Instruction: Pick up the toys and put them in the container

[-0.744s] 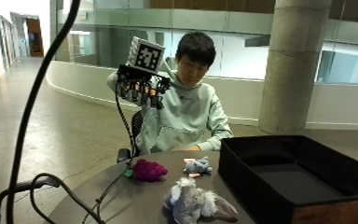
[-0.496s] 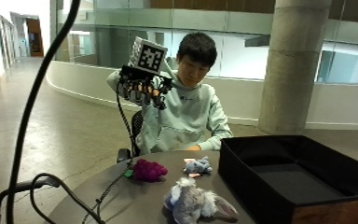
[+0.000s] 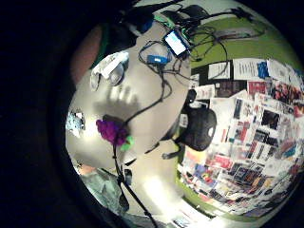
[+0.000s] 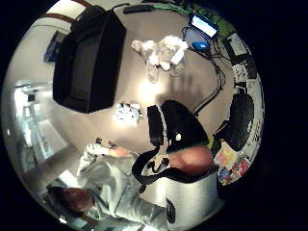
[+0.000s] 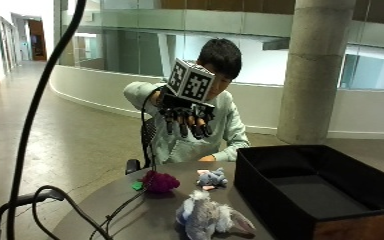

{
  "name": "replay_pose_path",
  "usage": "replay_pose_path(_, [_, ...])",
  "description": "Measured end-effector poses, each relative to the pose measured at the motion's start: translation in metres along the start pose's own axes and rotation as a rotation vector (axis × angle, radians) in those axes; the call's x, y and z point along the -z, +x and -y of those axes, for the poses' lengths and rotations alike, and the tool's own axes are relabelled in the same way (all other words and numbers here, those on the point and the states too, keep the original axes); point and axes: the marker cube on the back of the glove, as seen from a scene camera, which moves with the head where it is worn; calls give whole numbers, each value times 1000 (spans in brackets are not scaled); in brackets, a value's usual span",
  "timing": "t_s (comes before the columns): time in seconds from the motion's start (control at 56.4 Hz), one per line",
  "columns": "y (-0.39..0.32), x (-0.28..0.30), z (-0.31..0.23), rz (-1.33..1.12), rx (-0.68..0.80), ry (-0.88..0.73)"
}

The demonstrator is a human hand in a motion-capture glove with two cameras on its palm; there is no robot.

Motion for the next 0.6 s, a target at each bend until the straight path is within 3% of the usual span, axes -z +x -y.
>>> replay_pose_path(0.301, [-36,-21,79,63,45,36])
replay_pose_path(0.602, [-46,-120,138,213,17,-36])
